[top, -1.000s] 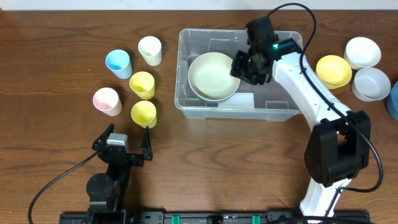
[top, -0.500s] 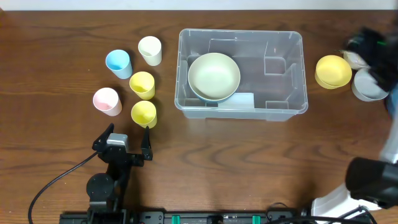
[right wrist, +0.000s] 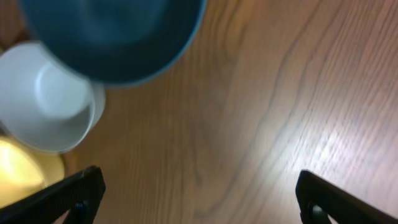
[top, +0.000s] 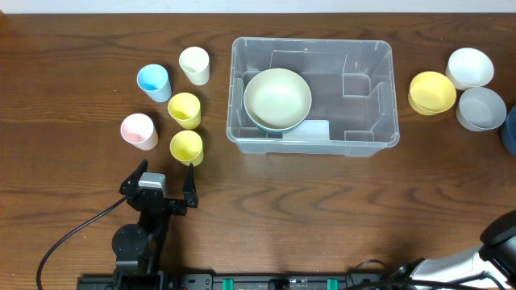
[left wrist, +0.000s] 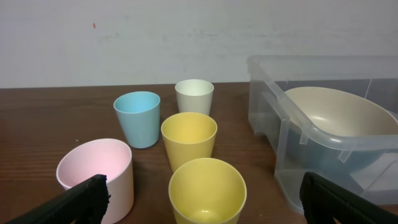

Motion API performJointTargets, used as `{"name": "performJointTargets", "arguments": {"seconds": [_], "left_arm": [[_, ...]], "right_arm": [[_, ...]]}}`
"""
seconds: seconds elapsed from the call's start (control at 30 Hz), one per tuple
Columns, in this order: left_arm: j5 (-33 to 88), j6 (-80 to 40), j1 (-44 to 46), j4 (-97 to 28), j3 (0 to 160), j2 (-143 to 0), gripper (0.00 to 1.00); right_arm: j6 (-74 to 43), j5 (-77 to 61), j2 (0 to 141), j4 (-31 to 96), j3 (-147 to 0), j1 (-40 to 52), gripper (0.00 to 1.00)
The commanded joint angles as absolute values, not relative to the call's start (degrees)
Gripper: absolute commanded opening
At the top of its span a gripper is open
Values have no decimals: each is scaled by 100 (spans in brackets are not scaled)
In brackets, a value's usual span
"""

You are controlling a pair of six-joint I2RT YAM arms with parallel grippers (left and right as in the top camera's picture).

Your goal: Pack container

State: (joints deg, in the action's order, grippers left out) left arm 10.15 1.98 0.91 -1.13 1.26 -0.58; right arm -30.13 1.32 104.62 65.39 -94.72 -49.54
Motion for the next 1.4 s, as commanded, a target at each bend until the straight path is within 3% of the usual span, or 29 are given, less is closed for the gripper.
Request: {"name": "performJointTargets", "arguments": {"seconds": [0.0,0.43,1.37], "left_arm": [[1098,276,67,-301,23,-23,98],[1098,276,67,-298,23,-23,98],[1098,276,67,-298,23,-23,98]], "right_arm": [[-3111,58,10457,6176,-9037,-5188,99],[-3472,62,10457,4692,-8068,-5319,99],[-4198,-86,11085,3614,-8066,-5172,99]]}}
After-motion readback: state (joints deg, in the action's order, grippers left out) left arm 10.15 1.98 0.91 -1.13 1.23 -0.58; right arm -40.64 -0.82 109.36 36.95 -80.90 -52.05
